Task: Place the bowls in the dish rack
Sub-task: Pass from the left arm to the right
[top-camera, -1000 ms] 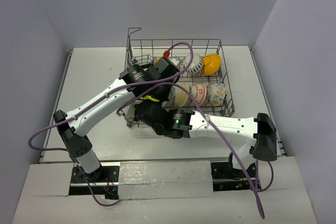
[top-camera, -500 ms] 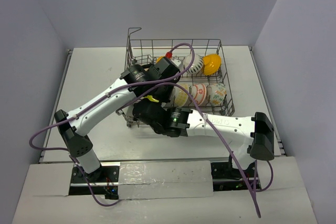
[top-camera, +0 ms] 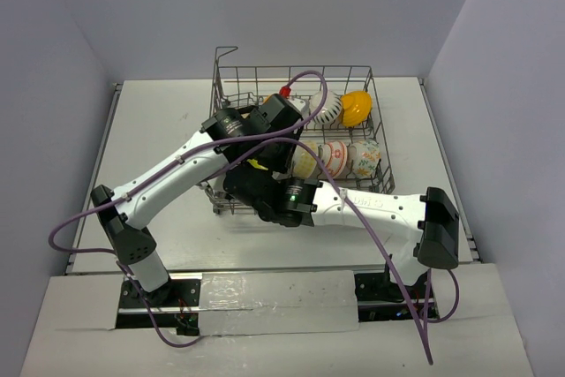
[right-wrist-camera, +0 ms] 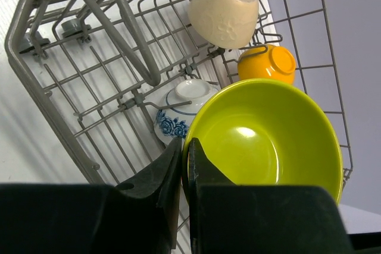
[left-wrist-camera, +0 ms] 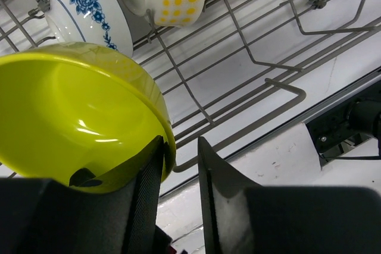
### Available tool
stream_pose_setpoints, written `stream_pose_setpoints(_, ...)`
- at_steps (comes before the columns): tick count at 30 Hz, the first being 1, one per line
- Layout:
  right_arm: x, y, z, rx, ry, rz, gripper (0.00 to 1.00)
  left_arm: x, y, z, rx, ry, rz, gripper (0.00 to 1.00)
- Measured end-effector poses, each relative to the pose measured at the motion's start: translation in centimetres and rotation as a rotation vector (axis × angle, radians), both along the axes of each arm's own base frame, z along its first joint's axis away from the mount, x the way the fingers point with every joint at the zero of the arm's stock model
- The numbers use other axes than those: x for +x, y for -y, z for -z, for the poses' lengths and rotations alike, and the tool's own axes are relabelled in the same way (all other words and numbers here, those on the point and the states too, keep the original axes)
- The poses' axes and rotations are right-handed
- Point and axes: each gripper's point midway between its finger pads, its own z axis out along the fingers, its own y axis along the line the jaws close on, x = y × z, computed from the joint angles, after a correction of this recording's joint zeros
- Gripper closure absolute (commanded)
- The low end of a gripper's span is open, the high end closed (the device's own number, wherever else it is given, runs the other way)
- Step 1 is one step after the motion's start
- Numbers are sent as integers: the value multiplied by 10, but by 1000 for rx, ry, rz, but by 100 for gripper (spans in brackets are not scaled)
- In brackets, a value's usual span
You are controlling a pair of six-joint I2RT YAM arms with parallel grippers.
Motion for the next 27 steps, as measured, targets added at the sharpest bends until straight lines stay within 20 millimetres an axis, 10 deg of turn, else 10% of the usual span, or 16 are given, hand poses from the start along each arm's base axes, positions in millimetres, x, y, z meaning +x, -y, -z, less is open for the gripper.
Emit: stream_pose_setpoints(27, 8, 2, 3, 22, -22, 23, 100, 28, -12, -32, 31, 142, -108, 39)
